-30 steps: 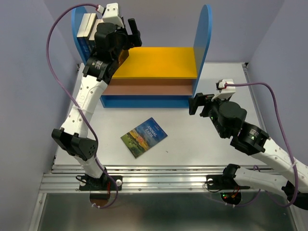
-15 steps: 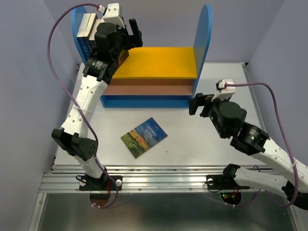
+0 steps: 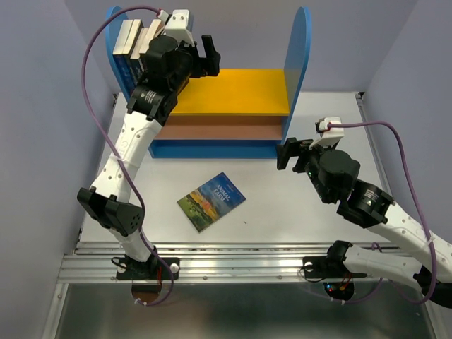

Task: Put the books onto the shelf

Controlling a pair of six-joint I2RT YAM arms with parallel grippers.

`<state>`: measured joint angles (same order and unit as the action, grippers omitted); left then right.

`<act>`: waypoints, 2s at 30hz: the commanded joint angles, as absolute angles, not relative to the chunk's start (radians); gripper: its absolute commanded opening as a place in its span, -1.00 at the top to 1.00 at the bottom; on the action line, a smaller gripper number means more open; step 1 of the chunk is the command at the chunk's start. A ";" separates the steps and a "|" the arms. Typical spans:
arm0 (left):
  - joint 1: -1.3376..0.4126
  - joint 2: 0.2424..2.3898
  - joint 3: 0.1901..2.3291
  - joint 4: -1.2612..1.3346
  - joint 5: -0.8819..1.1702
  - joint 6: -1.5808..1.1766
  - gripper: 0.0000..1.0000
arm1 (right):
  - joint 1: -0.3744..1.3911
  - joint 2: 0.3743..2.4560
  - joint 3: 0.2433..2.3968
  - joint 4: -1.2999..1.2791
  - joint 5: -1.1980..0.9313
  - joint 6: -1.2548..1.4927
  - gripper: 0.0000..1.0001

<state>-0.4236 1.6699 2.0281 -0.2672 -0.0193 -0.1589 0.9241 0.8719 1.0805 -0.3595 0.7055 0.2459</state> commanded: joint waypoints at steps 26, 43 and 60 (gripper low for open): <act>-0.618 0.781 0.703 -0.109 0.016 -0.566 -0.98 | 0.927 0.853 0.921 -0.365 0.571 0.374 -1.00; -0.486 1.183 0.555 0.126 -0.057 -0.638 -0.98 | 0.927 1.103 0.664 -0.143 0.238 0.716 -1.00; -0.498 1.364 0.500 0.161 -0.005 -0.635 -0.98 | 0.927 1.407 0.584 0.160 0.132 1.190 -1.00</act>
